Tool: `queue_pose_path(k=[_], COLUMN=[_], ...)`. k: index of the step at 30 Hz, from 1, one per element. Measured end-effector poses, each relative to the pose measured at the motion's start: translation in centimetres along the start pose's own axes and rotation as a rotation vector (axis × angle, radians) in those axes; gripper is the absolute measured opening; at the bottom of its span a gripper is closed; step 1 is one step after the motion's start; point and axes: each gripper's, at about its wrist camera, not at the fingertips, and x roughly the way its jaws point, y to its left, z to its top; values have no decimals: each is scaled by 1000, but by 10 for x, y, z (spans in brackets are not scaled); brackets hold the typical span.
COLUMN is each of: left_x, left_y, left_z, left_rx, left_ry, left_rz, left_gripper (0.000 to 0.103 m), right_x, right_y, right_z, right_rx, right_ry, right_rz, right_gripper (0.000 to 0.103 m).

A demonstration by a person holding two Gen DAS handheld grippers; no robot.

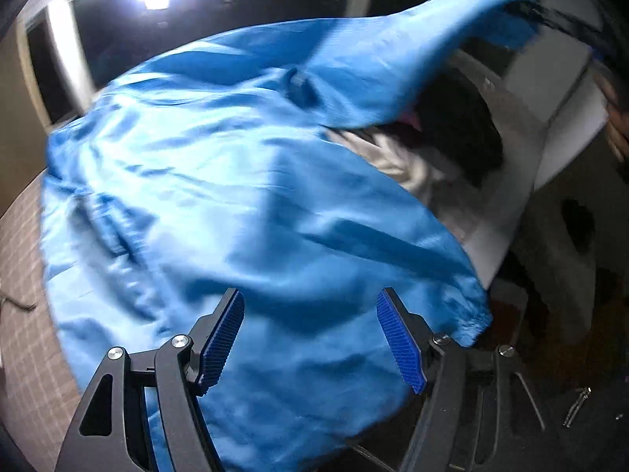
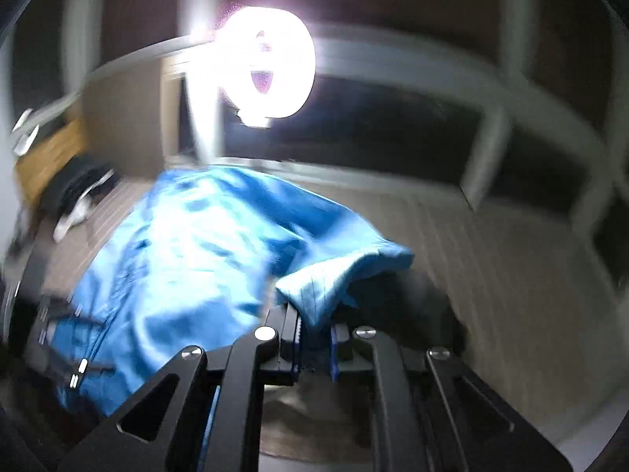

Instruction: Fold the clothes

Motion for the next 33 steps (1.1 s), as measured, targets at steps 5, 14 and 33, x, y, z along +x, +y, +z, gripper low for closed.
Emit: queue_pose_path(k=[5, 14, 33], left_x=[-22, -16, 77], left_y=[46, 58, -50], left_z=[-17, -19, -26], left_rx=[-67, 1, 277], left_ry=[-26, 1, 200], left_rz=[44, 72, -101], left_gripper=[68, 69, 69], right_x=[27, 25, 100], right_y=[165, 142, 34], right_z=[-59, -153, -189], right_rx=[-362, 119, 607], right_ry=[314, 525, 556], right_rz=[319, 467, 247], right_gripper=[10, 57, 52])
